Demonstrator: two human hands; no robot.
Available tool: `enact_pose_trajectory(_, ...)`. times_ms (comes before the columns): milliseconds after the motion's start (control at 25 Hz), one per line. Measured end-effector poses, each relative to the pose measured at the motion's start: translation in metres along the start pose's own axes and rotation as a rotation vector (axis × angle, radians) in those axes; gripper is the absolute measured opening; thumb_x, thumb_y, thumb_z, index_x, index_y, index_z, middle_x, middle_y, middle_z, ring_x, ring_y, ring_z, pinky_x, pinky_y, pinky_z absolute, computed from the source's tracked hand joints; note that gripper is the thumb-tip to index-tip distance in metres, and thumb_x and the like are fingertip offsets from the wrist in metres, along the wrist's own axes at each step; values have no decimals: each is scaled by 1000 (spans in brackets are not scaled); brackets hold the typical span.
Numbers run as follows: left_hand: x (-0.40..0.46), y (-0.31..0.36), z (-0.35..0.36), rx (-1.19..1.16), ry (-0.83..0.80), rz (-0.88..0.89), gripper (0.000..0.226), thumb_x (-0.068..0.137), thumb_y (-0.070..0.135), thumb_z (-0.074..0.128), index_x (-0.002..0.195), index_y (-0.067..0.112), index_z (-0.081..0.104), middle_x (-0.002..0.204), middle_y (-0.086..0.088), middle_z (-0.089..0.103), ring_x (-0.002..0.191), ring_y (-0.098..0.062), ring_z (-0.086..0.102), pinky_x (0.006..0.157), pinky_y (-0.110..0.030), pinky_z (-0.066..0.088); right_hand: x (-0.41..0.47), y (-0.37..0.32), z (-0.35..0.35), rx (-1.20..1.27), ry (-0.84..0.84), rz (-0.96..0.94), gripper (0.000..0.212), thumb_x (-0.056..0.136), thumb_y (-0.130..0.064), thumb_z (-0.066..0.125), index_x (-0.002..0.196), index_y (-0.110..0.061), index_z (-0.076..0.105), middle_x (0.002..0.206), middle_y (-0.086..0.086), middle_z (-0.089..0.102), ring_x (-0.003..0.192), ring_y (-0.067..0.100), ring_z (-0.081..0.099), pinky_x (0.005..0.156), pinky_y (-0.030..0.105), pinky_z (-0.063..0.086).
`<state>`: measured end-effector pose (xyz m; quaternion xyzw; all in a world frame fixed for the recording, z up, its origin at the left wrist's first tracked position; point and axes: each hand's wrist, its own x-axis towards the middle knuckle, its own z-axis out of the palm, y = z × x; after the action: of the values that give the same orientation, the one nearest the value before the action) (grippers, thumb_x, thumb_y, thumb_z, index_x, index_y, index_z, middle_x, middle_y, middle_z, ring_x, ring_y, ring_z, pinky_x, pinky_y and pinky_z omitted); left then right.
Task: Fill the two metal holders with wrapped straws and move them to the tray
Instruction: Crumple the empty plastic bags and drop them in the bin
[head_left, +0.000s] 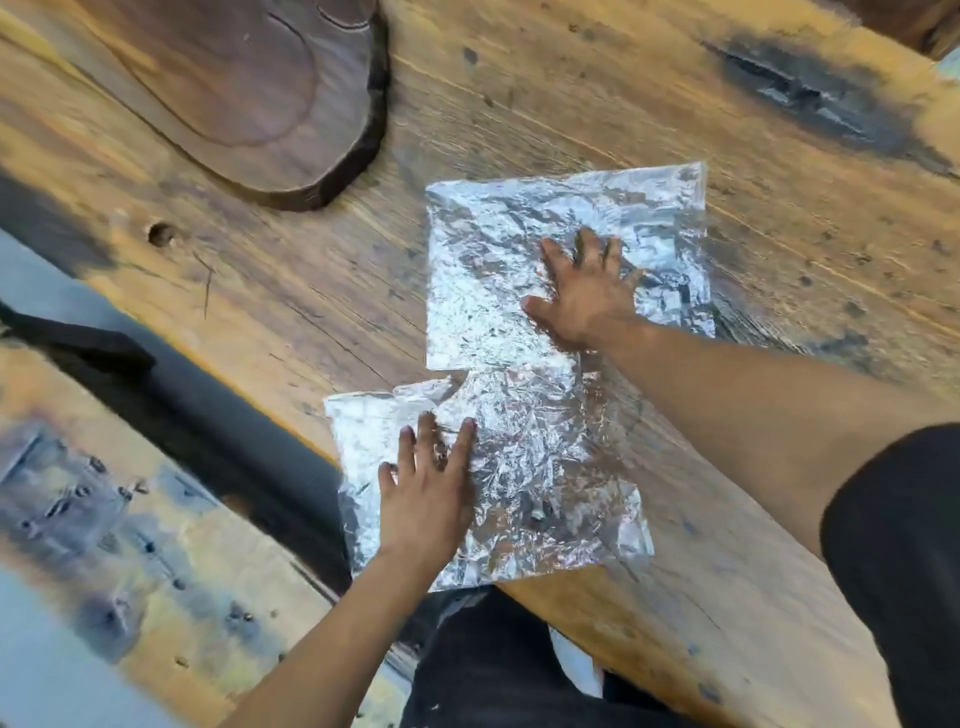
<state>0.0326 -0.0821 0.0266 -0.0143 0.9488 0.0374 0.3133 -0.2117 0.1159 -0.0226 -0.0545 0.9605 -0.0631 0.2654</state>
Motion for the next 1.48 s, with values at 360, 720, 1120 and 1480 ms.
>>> enact_pose_trajectory(360, 1, -6, 6, 79, -28, 80, 75, 97, 45, 56, 155, 44, 9, 166, -15, 5, 150, -45, 14, 107, -62, 41, -33, -2, -2, 100, 103, 101, 54, 93, -32, 65, 142, -35, 45, 150, 12, 34, 140, 39, 31, 109, 61, 35)
enact_pose_trajectory(720, -30, -9, 2, -20, -24, 153, 63, 89, -3, 53, 143, 28, 49, 147, -6, 37, 129, -29, 41, 93, -43, 56, -148, 21, 41, 395, 17, 315, 58, 85, -2, 67, 134, -29, 54, 115, 2, 38, 124, 32, 41, 98, 40, 46)
enact_pose_trajectory(1120, -52, 77, 14, -15, -69, 264, 40, 92, -3, 54, 126, 16, 64, 129, -11, 49, 115, -32, 59, 98, -41, 53, -330, 100, 120, 669, -16, 607, 33, 86, -13, 59, 115, -29, 62, 124, 8, 48, 108, 32, 62, 96, 33, 51)
enact_pose_trajectory(1480, -105, 235, 56, 243, -131, 523, 35, 93, 1, 53, 122, 15, 67, 129, -13, 51, 115, -32, 62, 98, -41, 53, -505, 200, 190, 955, 123, 998, 32, 90, -12, 57, 119, -19, 66, 127, 14, 57, 110, 30, 63, 96, 31, 51)
